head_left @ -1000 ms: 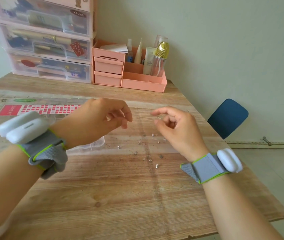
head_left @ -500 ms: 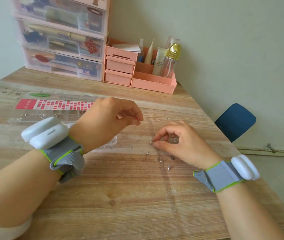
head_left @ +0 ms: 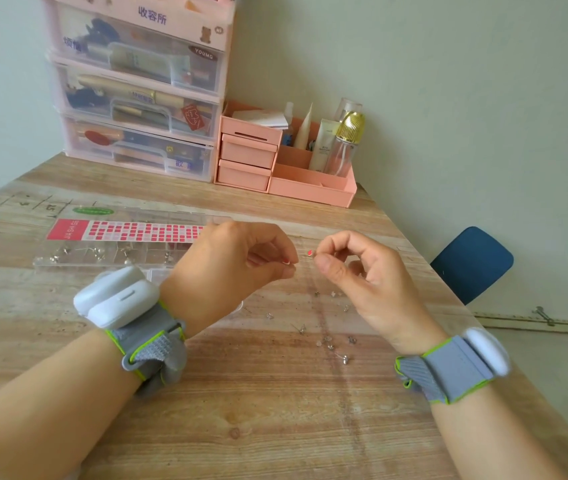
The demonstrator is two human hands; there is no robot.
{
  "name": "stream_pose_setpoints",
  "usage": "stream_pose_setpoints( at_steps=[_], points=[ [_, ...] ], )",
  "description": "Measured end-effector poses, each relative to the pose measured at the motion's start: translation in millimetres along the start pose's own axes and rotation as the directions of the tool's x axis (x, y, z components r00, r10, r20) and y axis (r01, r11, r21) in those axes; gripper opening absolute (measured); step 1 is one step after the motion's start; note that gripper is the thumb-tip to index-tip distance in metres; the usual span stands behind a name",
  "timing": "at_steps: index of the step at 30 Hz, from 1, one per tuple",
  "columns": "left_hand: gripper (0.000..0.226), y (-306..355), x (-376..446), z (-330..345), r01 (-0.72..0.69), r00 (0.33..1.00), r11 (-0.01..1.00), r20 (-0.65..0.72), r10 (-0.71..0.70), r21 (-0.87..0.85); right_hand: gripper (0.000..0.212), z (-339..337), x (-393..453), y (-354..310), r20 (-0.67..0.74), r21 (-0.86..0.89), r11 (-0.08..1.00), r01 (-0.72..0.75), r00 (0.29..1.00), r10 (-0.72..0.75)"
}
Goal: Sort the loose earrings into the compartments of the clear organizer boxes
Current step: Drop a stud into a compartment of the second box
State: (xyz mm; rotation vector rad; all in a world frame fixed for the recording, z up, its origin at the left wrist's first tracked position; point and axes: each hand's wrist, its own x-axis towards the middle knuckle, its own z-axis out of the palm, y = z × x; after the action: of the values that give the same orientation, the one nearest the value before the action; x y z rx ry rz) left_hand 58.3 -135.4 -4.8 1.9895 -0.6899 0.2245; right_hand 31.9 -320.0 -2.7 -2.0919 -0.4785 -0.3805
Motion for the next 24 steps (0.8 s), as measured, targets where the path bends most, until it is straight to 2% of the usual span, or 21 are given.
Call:
stream_pose_setpoints(
  at_steps=[5,11,14,21,24],
  points=[
    [0.010,1,1,1,0.024,0.997,0.994,-0.069,-0.031,-0.108,0.004,10,8,-1,-0.026,0.096,0.995,-0.030,0.999,0.033],
    [0.022,3,1,-2,-0.027,0.982,0.997,-0.186,0.013,-0.074,0.005,16,6,-2,-0.053,0.268,0.962,-0.044,0.997,0.061],
    [0.024,3,1,-2,-0.053,0.985,0.997,-0.169,0.042,-0.059,0.007,16,4,-4,-0.052,0.352,0.933,-0.075,0.994,0.100],
    [0.032,2,1,-3,-0.072,0.987,0.997,-0.145,0.069,-0.015,0.005,18,2,-12,-0.040,0.426,0.895,-0.132,0.986,0.164],
    [0.029,3,1,-3,-0.083,0.986,0.997,-0.145,0.082,0.004,0.007,18,2,-13,-0.023,0.449,0.881,-0.152,0.983,0.181]
  ],
)
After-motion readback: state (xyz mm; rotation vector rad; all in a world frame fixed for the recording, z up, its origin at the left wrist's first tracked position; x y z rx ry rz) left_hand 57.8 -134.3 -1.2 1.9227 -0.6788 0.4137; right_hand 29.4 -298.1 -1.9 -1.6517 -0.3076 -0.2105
